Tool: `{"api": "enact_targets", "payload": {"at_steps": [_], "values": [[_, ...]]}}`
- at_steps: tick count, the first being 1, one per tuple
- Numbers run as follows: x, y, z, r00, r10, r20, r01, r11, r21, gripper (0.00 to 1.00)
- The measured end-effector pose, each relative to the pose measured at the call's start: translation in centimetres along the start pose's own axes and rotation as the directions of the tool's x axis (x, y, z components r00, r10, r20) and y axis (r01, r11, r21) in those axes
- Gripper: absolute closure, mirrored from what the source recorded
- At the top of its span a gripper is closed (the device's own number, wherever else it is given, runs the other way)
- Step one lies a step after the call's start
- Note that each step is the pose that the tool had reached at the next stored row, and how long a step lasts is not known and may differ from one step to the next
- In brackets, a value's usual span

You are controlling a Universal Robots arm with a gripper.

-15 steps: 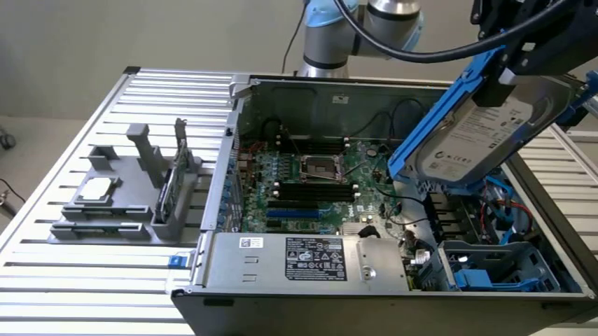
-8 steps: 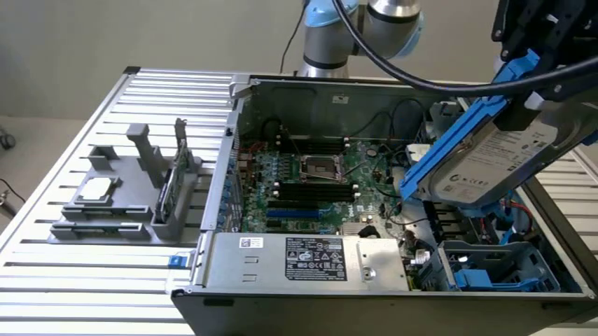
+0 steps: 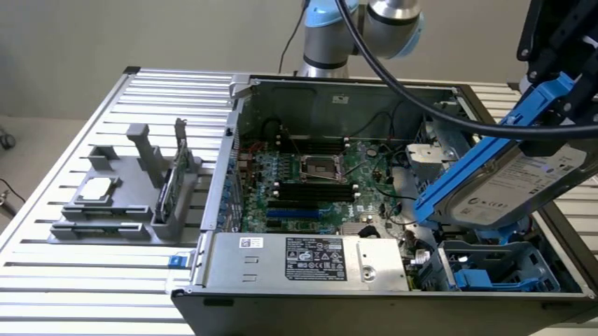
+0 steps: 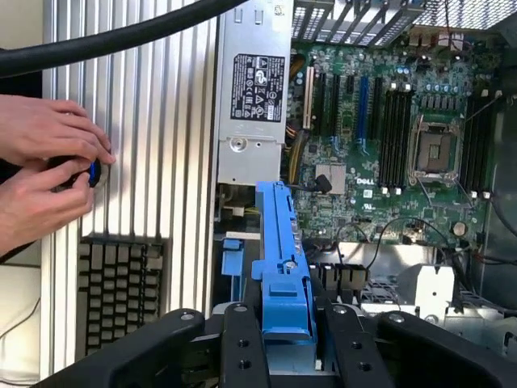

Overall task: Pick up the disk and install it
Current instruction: 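Pick up the disk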

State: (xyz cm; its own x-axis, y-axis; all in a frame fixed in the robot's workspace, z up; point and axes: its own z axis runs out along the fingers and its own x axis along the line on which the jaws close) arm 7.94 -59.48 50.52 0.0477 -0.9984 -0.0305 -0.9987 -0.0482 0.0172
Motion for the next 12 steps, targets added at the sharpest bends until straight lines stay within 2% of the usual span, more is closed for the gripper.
{"api": "enact_targets", "payload": {"at_steps": [2,5,8,12], "values": [[0.11,-0.26,0.18,1.0,0.0,0.0,0.0,1.0,0.0038,0.67],[0.18,-0.62,0.35,1.0,-0.002,-0.0009,0.002,0.9999,0.0169,0.67],[0.23,-0.86,0.48,1.0,-0.005,-0.0019,0.005,0.9993,0.0372,0.67],[0.33,-1.06,0.6,1.0,-0.008,-0.0037,0.008,0.9975,0.0696,0.67]]}}
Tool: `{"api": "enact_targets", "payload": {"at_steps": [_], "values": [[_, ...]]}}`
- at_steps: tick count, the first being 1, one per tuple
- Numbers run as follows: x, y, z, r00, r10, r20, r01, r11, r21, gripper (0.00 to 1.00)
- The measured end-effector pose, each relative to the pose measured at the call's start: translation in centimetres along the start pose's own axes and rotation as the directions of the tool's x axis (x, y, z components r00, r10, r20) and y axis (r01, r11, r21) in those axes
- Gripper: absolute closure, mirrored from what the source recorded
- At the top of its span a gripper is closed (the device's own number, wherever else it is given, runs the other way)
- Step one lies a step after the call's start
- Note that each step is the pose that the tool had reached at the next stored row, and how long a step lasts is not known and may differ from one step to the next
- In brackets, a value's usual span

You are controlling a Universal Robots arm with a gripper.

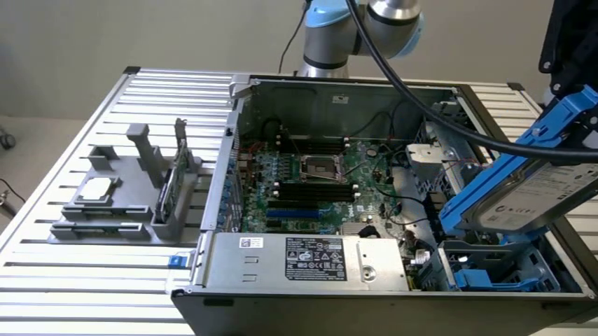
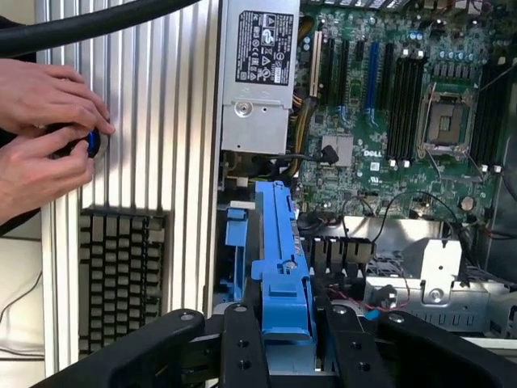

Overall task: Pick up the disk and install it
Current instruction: 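Pick up the disk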

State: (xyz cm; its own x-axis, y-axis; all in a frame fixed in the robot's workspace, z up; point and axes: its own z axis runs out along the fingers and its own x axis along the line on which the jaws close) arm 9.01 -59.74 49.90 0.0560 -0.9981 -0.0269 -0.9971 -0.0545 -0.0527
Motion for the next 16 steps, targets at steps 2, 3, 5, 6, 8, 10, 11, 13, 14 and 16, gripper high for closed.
{"api": "enact_targets", "payload": {"at_steps": [2,3,5,6,8,10,11,13,14,16], "values": [[0.08,-0.05,0.07,1.0,-0.001,-0.0005,0.001,0.9999,0.0156,0.67],[0.13,-0.08,0.1,1.0,-0.002,-0.0012,0.002,0.9997,0.0231,0.67],[0.26,-0.09,0.17,1.0,-0.003,-0.0018,0.003,0.9994,0.0357,0.67],[0.33,-0.08,0.21,1.0,-0.003,-0.0022,0.003,0.9991,0.0416,0.67],[0.48,-0.07,0.29,1.0,-0.004,-0.0028,0.004,0.9986,0.0528,0.67],[0.6,-0.06,0.38,1.0,-0.004,-0.0034,0.005,0.9979,0.0644,0.67],[0.64,-0.05,0.43,1.0,-0.004,-0.0038,0.005,0.9975,0.0706,0.67],[0.67,-0.05,0.55,1.0,-0.005,-0.0048,0.005,0.9965,0.0832,0.67],[0.69,-0.04,0.62,1.0,-0.005,-0.0051,0.006,0.9961,0.0885,0.67],[0.74,-0.03,0.79,1.0,-0.005,-0.0058,0.006,0.9953,0.0969,0.67]]}}
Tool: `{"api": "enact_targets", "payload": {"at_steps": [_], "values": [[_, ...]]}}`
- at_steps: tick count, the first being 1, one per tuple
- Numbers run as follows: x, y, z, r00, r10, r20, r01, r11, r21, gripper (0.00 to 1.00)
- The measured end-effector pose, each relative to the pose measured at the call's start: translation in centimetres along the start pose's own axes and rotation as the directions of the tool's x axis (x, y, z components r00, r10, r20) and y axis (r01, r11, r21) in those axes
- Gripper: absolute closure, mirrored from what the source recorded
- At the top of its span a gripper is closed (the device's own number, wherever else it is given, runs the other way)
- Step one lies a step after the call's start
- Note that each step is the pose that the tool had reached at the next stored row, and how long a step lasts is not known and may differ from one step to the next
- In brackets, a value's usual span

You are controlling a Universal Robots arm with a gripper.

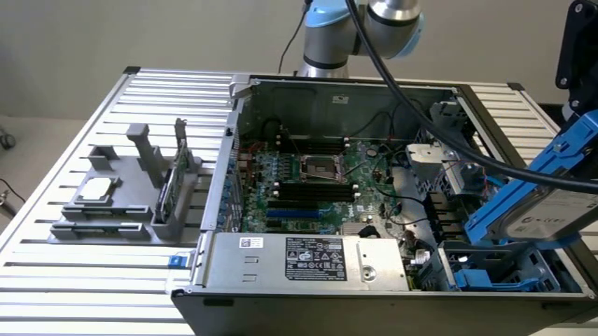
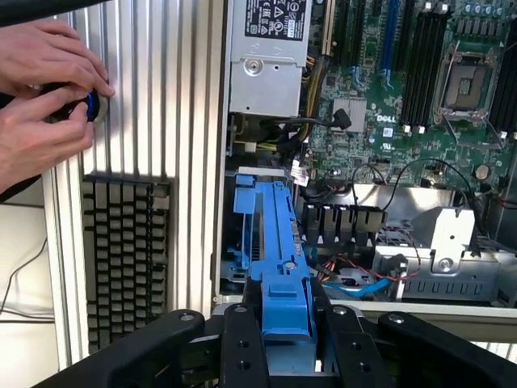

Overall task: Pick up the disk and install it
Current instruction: 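Pick up the disk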

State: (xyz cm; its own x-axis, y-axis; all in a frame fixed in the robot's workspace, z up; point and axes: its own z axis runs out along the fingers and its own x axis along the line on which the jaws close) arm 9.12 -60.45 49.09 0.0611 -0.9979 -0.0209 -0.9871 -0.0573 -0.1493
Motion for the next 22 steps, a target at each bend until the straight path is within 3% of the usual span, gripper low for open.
{"api": "enact_targets", "payload": {"at_steps": [5,7,11,12,13,16,17,22], "values": [[0.1,0.23,0.56,1.0,-0.001,-0.0019,0.001,0.9998,0.0188,0.67],[0.1,0.34,0.85,1.0,-0.001,-0.0045,0.001,0.9998,0.0207,0.67],[0.1,0.38,0.98,0.9997,-0.004,-0.0224,0.004,0.9998,0.0198,0.67],[0.1,0.38,1.01,0.9997,-0.004,-0.0232,0.004,0.9998,0.0207,0.67],[0.1,0.42,1.05,0.9997,-0.004,-0.0239,0.004,0.9997,0.0235,0.67],[0.1,0.59,1.18,0.9997,-0.004,-0.0259,0.005,0.9991,0.0419,0.67],[0.1,0.67,1.21,0.9997,-0.004,-0.0261,0.005,0.999,0.0442,0.67],[0.0,0.99,1.27,0.9996,-0.004,-0.0262,0.005,0.999,0.0444,0.67]]}}
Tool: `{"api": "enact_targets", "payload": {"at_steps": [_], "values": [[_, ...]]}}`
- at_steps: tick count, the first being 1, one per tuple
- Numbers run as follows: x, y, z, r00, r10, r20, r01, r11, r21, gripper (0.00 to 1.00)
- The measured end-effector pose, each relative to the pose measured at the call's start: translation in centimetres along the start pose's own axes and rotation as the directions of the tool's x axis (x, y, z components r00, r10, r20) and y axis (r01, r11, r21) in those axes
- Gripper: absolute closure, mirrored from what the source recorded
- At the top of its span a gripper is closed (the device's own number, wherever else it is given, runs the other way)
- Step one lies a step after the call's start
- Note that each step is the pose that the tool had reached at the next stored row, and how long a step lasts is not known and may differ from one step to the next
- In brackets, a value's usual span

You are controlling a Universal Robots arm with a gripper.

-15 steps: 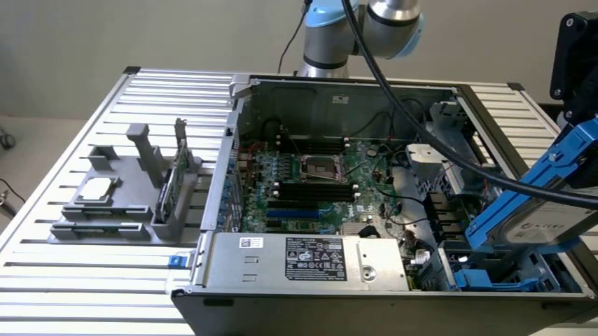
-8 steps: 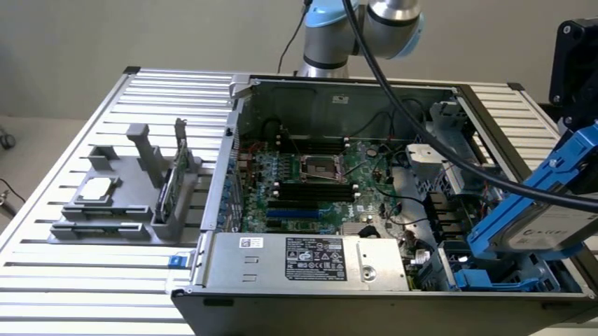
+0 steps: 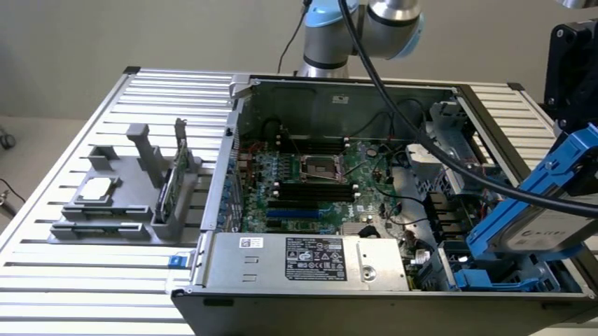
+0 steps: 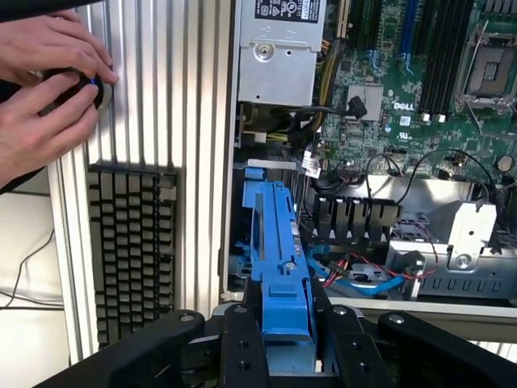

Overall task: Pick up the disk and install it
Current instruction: 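Pick up the disk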

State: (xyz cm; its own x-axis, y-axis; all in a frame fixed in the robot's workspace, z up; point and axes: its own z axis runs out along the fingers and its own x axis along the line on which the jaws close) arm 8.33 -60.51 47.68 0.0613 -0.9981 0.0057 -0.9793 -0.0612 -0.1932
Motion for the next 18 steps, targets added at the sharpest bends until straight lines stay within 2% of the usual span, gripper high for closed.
{"api": "enact_targets", "payload": {"at_steps": [2,3,6,8,18], "values": [[0.0,0.2,0.08,1.0,0.0,-0.0003,0.0,1.0,0.0016,0.67],[-0.1,0.3,0.15,1.0,0.0,-0.0004,0.0,1.0,0.0043,0.67],[-0.2,0.63,0.4,1.0,0.0,-0.002,0.0,0.9998,0.0216,0.67],[-0.3,0.9,0.56,1.0,-0.001,-0.0036,0.001,0.9995,0.0302,0.67],[-0.8,1.46,1.43,1.0,0.001,-0.009,0.0,0.9986,0.0526,0.67]]}}
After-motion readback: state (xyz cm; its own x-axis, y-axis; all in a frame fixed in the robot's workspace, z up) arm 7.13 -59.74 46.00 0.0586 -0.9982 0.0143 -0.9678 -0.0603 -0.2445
